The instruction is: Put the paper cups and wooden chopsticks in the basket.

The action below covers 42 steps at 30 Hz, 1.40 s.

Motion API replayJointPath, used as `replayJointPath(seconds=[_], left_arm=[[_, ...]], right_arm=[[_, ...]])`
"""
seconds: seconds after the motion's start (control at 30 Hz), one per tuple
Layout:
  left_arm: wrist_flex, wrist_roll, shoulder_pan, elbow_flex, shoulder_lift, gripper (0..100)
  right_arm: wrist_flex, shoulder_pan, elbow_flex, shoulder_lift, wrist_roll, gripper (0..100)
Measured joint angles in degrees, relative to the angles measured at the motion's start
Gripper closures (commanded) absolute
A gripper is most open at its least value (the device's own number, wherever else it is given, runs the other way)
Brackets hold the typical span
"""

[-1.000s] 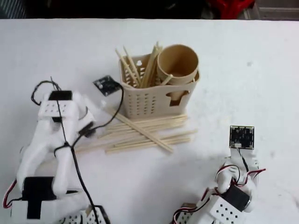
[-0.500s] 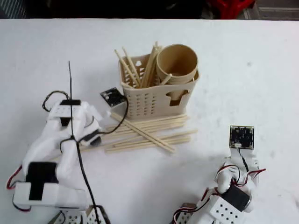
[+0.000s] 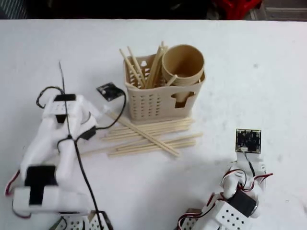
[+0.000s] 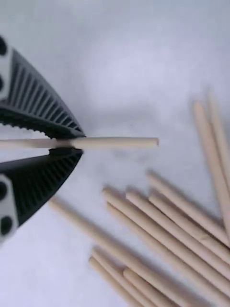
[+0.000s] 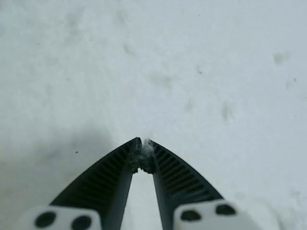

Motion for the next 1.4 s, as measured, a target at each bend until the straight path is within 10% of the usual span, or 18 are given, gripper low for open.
replayJointPath(seconds=[0.23,0.53,0.87,1.4], left_arm=[[6.2,0.3,-0.5,-1.1,-20.5,98],[11.1,18.8,6.9,-21.7,-42.6,98],[-9.8,38.7,29.5,-38.8,-36.9,98],[-20.0,41.2,32.4,-39.0,-22.7,97]], right_arm=[[0.0,0.0,0.0,0.0,0.0,98.1],[0.0,0.0,0.0,0.0,0.0,98.1],[0.0,0.0,0.0,0.0,0.0,98.1],[0.0,0.0,0.0,0.0,0.0,98.1]])
